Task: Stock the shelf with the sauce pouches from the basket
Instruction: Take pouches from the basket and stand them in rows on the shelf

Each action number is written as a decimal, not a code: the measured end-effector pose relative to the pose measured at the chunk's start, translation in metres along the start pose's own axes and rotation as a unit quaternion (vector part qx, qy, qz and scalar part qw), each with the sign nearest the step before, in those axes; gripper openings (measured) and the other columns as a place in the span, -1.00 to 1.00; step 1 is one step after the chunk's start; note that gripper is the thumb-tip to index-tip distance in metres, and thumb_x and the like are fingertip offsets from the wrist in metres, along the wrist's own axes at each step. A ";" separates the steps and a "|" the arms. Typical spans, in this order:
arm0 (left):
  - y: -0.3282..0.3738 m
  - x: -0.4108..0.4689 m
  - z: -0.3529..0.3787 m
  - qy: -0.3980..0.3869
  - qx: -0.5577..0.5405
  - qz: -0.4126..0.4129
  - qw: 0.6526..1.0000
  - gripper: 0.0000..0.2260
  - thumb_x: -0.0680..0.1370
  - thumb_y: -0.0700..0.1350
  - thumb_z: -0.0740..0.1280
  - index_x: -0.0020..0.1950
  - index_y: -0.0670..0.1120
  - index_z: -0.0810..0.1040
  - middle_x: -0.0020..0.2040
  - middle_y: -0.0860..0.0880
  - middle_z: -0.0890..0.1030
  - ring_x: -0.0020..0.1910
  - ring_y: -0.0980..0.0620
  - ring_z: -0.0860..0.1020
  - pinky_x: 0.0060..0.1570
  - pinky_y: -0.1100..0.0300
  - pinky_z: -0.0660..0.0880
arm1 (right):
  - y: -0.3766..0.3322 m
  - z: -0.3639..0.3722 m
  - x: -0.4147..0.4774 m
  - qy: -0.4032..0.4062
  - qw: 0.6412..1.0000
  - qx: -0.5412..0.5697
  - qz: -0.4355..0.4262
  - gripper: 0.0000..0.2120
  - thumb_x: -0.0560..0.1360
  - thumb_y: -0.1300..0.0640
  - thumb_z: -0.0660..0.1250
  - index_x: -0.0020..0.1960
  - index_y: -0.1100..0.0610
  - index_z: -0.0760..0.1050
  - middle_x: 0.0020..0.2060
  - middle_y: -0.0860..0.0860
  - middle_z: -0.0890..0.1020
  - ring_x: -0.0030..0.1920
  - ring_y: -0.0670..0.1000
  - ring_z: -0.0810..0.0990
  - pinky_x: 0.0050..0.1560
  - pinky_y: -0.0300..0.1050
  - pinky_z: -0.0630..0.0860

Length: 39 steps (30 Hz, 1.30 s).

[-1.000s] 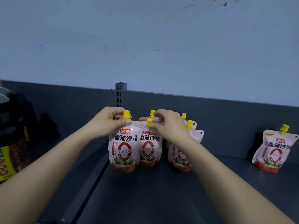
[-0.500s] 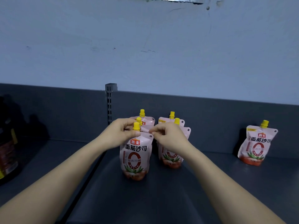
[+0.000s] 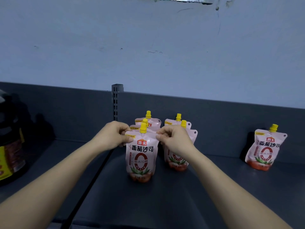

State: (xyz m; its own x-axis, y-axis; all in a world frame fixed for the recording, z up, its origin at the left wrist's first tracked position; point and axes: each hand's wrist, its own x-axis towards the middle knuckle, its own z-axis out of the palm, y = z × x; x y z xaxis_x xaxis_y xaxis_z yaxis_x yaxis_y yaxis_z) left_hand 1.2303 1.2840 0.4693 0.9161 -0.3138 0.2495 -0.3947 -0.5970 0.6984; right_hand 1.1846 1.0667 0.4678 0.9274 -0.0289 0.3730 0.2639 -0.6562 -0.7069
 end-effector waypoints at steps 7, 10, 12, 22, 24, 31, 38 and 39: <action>-0.001 0.000 0.004 0.010 0.003 0.010 1.000 -0.92 0.45 -0.20 0.47 -0.22 -0.13 0.60 -0.38 0.00 0.58 -0.35 0.06 0.55 -0.17 0.04 0.58 | 0.001 0.000 0.000 0.016 0.999 -0.027 -0.013 -0.94 0.50 0.19 0.39 -0.13 0.09 0.63 -0.39 -0.10 0.55 -0.31 -0.12 0.49 -0.17 -0.21 0.48; -0.003 0.002 0.003 0.000 0.014 0.017 1.000 -0.93 0.46 -0.18 0.46 -0.19 -0.11 0.60 -0.34 0.00 0.59 -0.32 0.05 0.57 -0.13 0.01 0.58 | 0.002 0.002 -0.002 0.023 0.999 -0.044 -0.020 -0.95 0.49 0.17 0.39 -0.12 0.09 0.64 -0.38 -0.10 0.58 -0.30 -0.11 0.51 -0.16 -0.17 0.49; -0.002 0.001 0.001 -0.005 0.022 0.025 0.999 -0.93 0.45 -0.16 0.47 -0.18 -0.04 0.60 -0.29 0.03 0.62 -0.29 0.07 0.58 -0.13 0.04 0.58 | 0.001 0.003 -0.003 0.023 0.997 -0.065 -0.026 -0.95 0.49 0.15 0.38 -0.09 0.08 0.62 -0.35 -0.05 0.61 -0.26 -0.04 0.56 -0.12 -0.08 0.55; 0.014 -0.009 -0.004 0.016 0.119 0.011 0.993 -0.87 0.46 -0.15 0.45 -0.02 -0.09 0.61 -0.15 -0.03 0.63 -0.30 0.10 0.52 -0.20 0.11 0.51 | -0.017 0.009 -0.006 0.004 0.988 -0.148 -0.038 -0.85 0.45 0.12 0.38 0.02 0.07 0.60 -0.11 0.00 0.62 -0.06 0.05 0.57 -0.08 -0.08 0.50; 0.019 -0.014 -0.001 0.035 0.111 -0.006 0.993 -0.93 0.44 -0.20 0.46 -0.12 -0.14 0.60 -0.24 -0.04 0.62 -0.37 0.07 0.54 -0.24 0.08 0.55 | -0.017 0.008 -0.008 -0.007 0.989 -0.145 -0.035 -0.89 0.42 0.15 0.40 -0.25 0.02 0.54 -0.28 -0.03 0.57 -0.17 0.05 0.54 -0.22 -0.11 0.42; 0.021 -0.023 0.019 0.109 0.055 -0.033 0.992 -0.84 0.46 -0.32 0.38 -0.28 -0.13 0.52 -0.32 -0.09 0.62 -0.29 -0.10 0.67 -0.19 0.01 0.64 | -0.011 0.006 -0.012 -0.016 0.991 -0.127 -0.028 -0.78 0.46 0.17 0.41 -0.30 0.03 0.41 -0.30 -0.03 0.50 -0.21 0.03 0.46 -0.19 -0.14 0.34; 0.008 -0.022 0.018 0.083 -0.033 -0.049 0.995 -0.93 0.48 -0.35 0.39 -0.11 -0.22 0.55 -0.30 -0.16 0.59 -0.37 -0.06 0.62 -0.28 0.07 0.61 | -0.004 0.011 -0.011 -0.026 0.997 -0.065 -0.030 -0.84 0.47 0.16 0.39 -0.23 0.03 0.46 -0.27 -0.01 0.57 -0.20 0.05 0.55 -0.21 -0.07 0.48; 0.004 -0.022 0.018 0.076 -0.056 -0.051 0.994 -0.89 0.48 -0.37 0.37 -0.08 -0.19 0.55 -0.31 -0.14 0.59 -0.37 -0.06 0.60 -0.32 0.08 0.59 | 0.000 0.013 -0.011 -0.023 0.998 -0.050 -0.026 -0.83 0.47 0.14 0.40 -0.22 -0.01 0.44 -0.31 -0.08 0.53 -0.23 0.03 0.54 -0.27 -0.11 0.44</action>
State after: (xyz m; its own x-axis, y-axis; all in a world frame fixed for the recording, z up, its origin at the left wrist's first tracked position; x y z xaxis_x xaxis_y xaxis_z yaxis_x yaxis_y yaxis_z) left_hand 1.2069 1.2751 0.4548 0.9543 -0.1353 0.2664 -0.2968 -0.5316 0.7932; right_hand 1.1777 1.0772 0.4559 0.9249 0.0391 0.3782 0.2858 -0.7274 -0.6238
